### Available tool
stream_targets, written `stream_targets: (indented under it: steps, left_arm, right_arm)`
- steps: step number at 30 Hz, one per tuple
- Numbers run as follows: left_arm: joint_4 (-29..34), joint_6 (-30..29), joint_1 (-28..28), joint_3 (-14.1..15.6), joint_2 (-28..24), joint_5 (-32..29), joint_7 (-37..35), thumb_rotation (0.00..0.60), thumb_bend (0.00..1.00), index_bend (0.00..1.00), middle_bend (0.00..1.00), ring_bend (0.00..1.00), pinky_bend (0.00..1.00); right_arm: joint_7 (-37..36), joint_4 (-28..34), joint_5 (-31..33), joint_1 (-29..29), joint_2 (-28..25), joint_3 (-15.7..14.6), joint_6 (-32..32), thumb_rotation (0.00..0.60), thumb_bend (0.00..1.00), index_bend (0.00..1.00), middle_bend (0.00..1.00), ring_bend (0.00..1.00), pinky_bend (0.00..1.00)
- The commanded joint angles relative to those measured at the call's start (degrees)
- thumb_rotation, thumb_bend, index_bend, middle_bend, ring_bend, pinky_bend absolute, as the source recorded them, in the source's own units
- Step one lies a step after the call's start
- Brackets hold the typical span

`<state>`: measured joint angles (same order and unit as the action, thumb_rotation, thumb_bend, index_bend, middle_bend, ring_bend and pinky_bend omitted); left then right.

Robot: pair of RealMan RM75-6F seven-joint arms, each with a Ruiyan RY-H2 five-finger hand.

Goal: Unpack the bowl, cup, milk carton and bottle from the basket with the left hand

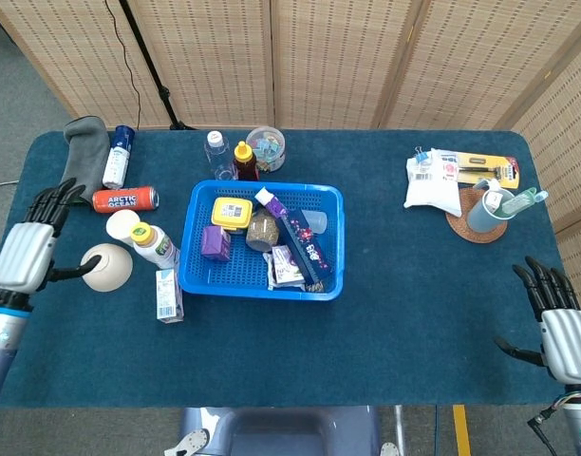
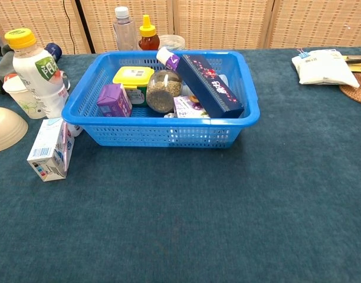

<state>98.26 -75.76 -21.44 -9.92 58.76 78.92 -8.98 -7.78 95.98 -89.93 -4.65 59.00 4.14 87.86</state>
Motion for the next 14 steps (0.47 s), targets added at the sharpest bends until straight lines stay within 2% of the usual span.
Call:
stream_targets:
  steps: [1, 9, 14]
  left_arm:
    - [0.76, -4.44, 4.43, 2.56, -1.87, 0.97, 1.73, 0.600, 0.18, 0.00, 0.00, 0.00, 0.00]
    - [-1.35, -7.33, 11.41, 7.73, -0.26, -0.39, 4.08, 0.600, 0.19, 0.00, 0.00, 0.00, 0.00]
    - [-2.09, -8.10, 13.54, 9.08, 0.74, -0.40, 4.38, 0.600, 0.20, 0.00, 0.00, 0.00, 0.00]
  right_arm:
    - [1.31, -1.37, -0.62, 0.15, 0.76, 0.49, 1.30, 0.600, 0.00, 0.00, 0.00, 0.00, 0.00]
    - [2.51, -2.92, -1.92, 0.41, 2.29, 0.75, 3.42, 0.600, 0.00, 0.00, 0.00, 0.00, 0.00]
    - [2.05, -2.90, -2.39, 0.42, 2.27, 0.46, 3.44, 0.600, 0.00, 0.00, 0.00, 0.00, 0.00]
